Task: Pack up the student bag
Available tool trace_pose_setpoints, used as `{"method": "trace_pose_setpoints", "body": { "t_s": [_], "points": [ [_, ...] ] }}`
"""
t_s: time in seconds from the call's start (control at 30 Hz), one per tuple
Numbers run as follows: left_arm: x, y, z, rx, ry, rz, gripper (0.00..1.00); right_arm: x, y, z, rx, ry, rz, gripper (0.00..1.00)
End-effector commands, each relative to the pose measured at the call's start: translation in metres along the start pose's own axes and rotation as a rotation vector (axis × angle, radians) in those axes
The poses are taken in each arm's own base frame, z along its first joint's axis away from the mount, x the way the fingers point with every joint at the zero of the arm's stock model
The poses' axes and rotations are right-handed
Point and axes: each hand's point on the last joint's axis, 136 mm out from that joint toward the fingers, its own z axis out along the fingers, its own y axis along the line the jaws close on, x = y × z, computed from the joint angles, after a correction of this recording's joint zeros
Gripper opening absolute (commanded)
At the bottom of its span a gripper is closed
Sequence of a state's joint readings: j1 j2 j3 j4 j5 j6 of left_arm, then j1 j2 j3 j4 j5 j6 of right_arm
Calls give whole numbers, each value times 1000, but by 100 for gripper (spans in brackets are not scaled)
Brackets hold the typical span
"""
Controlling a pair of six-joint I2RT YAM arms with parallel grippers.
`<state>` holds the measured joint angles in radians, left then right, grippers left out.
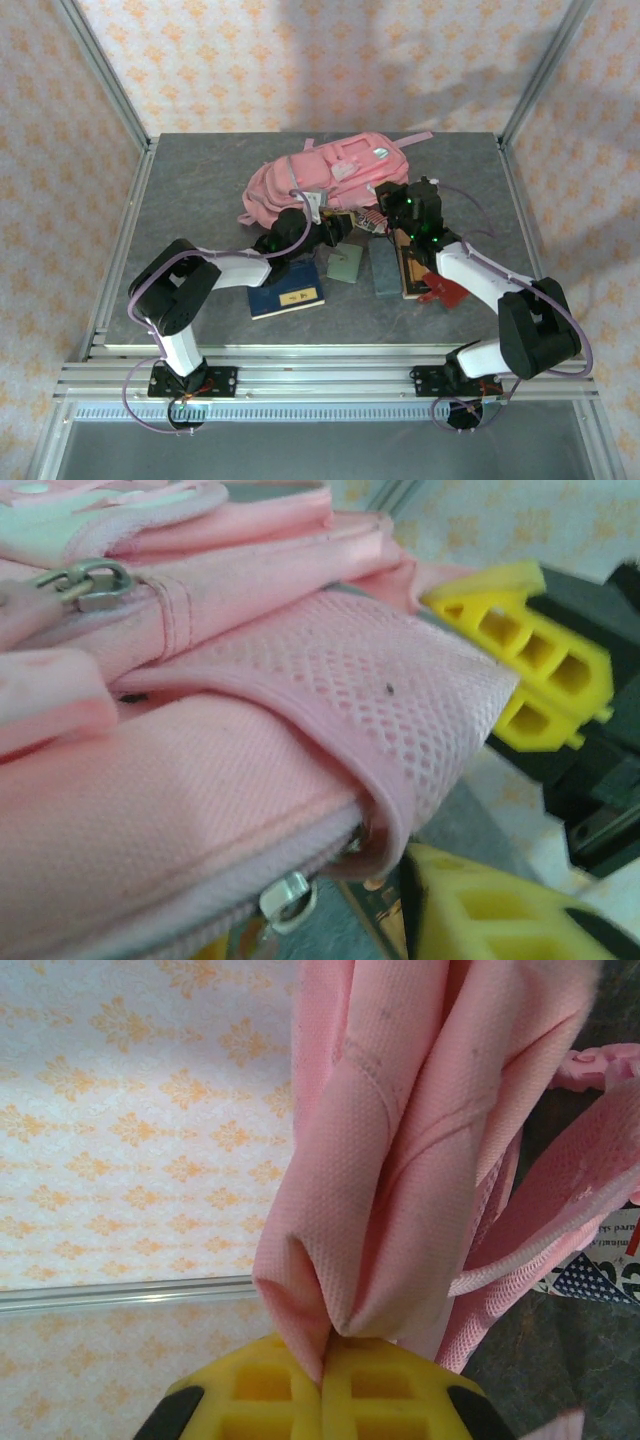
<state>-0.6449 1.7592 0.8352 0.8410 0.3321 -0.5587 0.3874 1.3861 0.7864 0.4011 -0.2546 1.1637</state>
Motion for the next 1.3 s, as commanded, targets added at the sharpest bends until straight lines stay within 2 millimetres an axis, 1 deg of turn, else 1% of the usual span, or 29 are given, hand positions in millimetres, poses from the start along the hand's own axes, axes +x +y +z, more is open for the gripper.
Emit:
{"method": "trace_pose_setpoints", "body": {
  "t_s": [0.0, 0.03, 0.1, 0.13, 0.23, 0.33, 0.5, 0.67, 0.83, 0.93, 1.03, 1.1, 1.17, 1.2, 1.23, 1.27],
  "points": [
    [-28, -13, 1, 40, -70, 51, 19, 9, 54, -11, -163, 46, -4, 0],
    [-28, -11, 1, 37, -68, 47, 15, 9, 53, -10, -162, 47, -3, 0],
    [-25, -8, -1, 24, -61, 39, 3, 9, 52, -9, -160, 46, -4, 0],
    [-23, -6, -3, 13, -55, 37, 0, 9, 52, -9, -160, 43, -9, 0],
    [-17, 0, -9, -15, -33, 38, 0, 6, 48, -8, -143, 23, -22, 0],
    [-9, 14, -21, -79, -10, 39, 0, 3, 41, -5, -118, 3, -38, 0],
    [2, 50, -52, -198, 8, 16, 0, -6, 29, 1, -90, -18, -40, 0],
    [13, 80, -79, -329, 40, 36, 0, -13, 19, 8, -63, -32, -42, 0],
    [14, 108, -106, -456, 47, 38, 0, -26, 6, 15, -25, -65, -49, 0],
    [14, 122, -121, -522, 49, 42, 0, -35, -7, 25, 17, -80, -64, 0],
    [17, 125, -125, -546, 76, 64, 0, -42, -20, 44, 61, -74, -87, 0],
    [18, 121, -121, -529, 104, 74, 0, -47, -27, 60, 87, -60, -95, 0],
    [19, 112, -112, -499, 123, 87, 0, -49, -33, 79, 109, -32, -104, 0],
    [20, 108, -108, -487, 129, 94, 0, -49, -31, 86, 110, -20, -115, 0],
    [19, 102, -101, -473, 133, 104, 0, -49, -33, 94, 127, -4, -129, 4],
    [20, 97, -95, -460, 142, 112, 0, -48, -34, 102, 148, 18, -146, 19]
  ]
}}
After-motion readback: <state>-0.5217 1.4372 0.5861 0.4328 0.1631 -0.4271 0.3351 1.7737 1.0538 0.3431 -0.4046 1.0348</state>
